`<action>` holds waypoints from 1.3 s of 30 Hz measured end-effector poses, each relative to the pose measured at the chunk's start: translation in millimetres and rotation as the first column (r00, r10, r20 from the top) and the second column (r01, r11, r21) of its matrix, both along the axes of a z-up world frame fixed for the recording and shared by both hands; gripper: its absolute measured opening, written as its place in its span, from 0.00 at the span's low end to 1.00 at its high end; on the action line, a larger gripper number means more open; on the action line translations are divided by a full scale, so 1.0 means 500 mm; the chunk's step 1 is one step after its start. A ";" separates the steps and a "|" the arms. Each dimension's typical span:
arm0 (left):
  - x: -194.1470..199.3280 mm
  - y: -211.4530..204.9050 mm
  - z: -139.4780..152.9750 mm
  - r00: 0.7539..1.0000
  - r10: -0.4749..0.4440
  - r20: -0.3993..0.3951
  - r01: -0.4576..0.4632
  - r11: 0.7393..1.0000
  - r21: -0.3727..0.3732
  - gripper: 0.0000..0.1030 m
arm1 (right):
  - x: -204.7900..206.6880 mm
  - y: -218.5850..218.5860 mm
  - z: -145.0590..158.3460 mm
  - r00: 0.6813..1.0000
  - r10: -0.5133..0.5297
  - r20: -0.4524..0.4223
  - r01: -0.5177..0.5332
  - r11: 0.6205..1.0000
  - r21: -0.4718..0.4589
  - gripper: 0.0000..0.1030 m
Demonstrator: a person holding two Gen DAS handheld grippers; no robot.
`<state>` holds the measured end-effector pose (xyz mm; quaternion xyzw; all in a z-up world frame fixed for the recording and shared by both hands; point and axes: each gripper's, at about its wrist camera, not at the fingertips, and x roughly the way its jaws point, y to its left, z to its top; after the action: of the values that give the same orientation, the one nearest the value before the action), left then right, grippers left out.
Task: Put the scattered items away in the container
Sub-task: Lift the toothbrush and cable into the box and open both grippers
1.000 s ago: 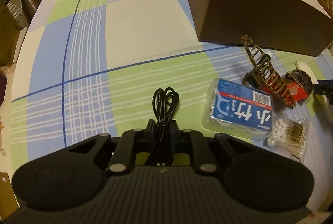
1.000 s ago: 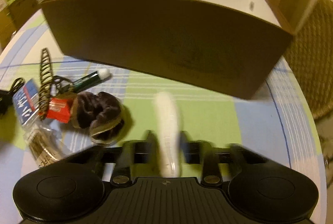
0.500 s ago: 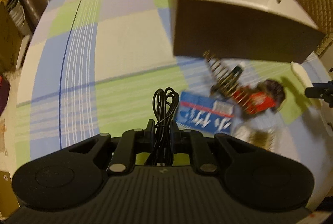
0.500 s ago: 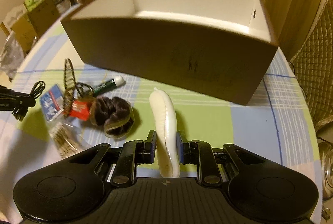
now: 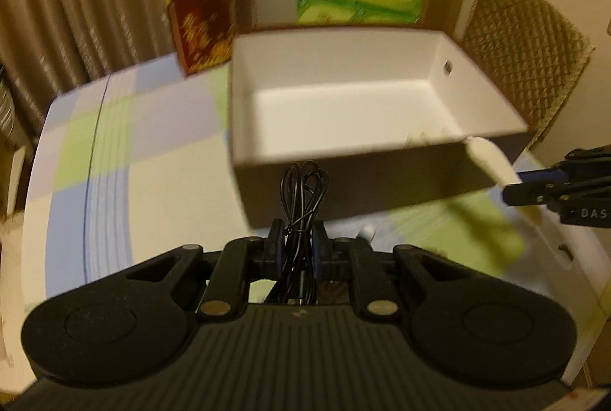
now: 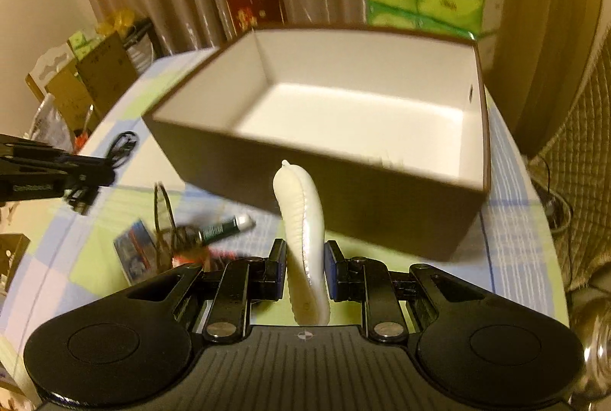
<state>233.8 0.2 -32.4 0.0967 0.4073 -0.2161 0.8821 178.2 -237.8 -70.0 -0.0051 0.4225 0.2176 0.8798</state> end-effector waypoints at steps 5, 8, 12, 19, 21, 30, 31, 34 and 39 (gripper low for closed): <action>0.051 -0.059 0.038 0.997 -0.047 0.056 0.049 0.998 -0.029 0.10 | 0.048 0.007 0.051 0.998 0.011 0.057 -0.013 1.000 0.028 0.17; 0.087 -0.094 0.057 0.994 -0.072 0.081 0.076 0.996 -0.048 0.10 | 0.082 0.010 0.077 0.996 0.009 0.090 -0.012 0.999 0.039 0.17; 0.138 -0.133 0.070 0.992 -0.093 0.087 0.099 0.993 -0.063 0.10 | 0.150 0.011 0.095 0.995 -0.014 0.102 0.008 0.998 0.057 0.17; 0.242 -0.179 0.058 0.994 -0.090 0.056 0.093 0.993 -0.068 0.10 | 0.281 0.028 0.087 0.996 -0.050 0.076 0.043 0.996 0.084 0.17; 0.264 -0.183 0.046 0.995 -0.087 0.043 0.090 0.994 -0.068 0.10 | 0.312 0.034 0.080 0.997 -0.051 0.065 0.046 0.996 0.081 0.17; 0.332 -0.196 -0.066 0.995 -0.038 -0.092 0.035 0.999 -0.030 0.11 | 0.396 0.035 -0.032 0.988 -0.067 -0.136 0.078 0.994 0.079 0.00; 0.339 -0.199 -0.076 0.994 -0.032 -0.103 0.030 0.999 -0.023 0.10 | 0.402 0.037 -0.044 0.986 -0.066 -0.155 0.078 0.995 0.066 0.00; 0.358 -0.208 -0.097 0.991 -0.018 -0.135 0.017 1.000 -0.009 0.10 | 0.420 0.041 -0.072 0.978 -0.066 -0.200 0.072 0.997 0.023 0.00; 0.382 -0.224 -0.124 0.983 -0.008 -0.181 0.010 1.000 0.011 0.11 | 0.433 0.034 -0.097 0.964 -0.080 -0.252 0.080 0.997 -0.012 0.00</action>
<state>424.8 -112.1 -94.3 0.0839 0.4866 -0.2255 0.8399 394.6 -220.9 -118.7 0.0388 0.5310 0.1803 0.8271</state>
